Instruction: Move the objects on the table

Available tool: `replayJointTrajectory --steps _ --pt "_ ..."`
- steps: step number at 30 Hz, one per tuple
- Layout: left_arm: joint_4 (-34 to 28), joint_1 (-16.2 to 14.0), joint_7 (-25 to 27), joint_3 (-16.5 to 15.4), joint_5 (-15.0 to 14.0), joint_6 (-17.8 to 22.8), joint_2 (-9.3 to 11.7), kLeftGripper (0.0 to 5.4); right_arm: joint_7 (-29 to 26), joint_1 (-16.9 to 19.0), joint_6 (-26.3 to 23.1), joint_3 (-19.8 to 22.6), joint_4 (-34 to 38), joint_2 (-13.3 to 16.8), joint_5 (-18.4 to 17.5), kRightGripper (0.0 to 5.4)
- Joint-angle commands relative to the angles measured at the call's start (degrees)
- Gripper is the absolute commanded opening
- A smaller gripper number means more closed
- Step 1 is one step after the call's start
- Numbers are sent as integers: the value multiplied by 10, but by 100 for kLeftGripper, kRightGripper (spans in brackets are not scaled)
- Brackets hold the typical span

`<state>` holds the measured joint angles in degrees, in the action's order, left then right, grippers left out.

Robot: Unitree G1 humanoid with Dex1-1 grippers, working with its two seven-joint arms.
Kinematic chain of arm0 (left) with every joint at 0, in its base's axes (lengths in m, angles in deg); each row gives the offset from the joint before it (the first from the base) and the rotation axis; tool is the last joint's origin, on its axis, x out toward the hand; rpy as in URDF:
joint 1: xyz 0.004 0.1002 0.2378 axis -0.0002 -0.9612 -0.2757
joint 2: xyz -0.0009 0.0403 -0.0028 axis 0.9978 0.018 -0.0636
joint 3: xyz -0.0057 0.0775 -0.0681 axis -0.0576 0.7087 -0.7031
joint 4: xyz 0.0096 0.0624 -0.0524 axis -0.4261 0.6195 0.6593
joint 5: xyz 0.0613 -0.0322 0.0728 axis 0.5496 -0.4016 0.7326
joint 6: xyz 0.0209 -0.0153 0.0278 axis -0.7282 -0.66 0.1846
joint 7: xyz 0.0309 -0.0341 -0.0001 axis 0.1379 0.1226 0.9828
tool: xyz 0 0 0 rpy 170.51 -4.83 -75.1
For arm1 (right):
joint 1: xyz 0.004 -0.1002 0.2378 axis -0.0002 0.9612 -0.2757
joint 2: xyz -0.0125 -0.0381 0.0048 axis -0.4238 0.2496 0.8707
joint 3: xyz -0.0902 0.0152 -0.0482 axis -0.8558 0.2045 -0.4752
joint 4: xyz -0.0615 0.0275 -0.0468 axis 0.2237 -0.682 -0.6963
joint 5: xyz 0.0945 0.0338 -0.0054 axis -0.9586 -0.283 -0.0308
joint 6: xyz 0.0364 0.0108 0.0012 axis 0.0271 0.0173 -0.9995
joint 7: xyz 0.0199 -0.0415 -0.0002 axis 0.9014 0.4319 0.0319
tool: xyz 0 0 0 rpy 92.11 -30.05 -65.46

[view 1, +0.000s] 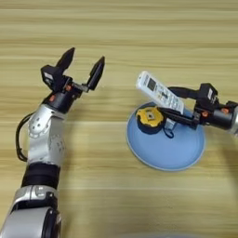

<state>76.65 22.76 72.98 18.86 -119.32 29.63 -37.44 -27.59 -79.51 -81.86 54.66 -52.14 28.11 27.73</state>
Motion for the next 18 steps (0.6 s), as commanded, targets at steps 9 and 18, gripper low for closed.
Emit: replayJointTrajectory --steps 9,18 --pt "-189 -93 163 69 -88 169 39 540 -20 -1 -10 1 11 4 -23 291" --pt "-200 -87 198 95 -67 185 44 540 -42 6 -32 -1 46 12 -45 291"
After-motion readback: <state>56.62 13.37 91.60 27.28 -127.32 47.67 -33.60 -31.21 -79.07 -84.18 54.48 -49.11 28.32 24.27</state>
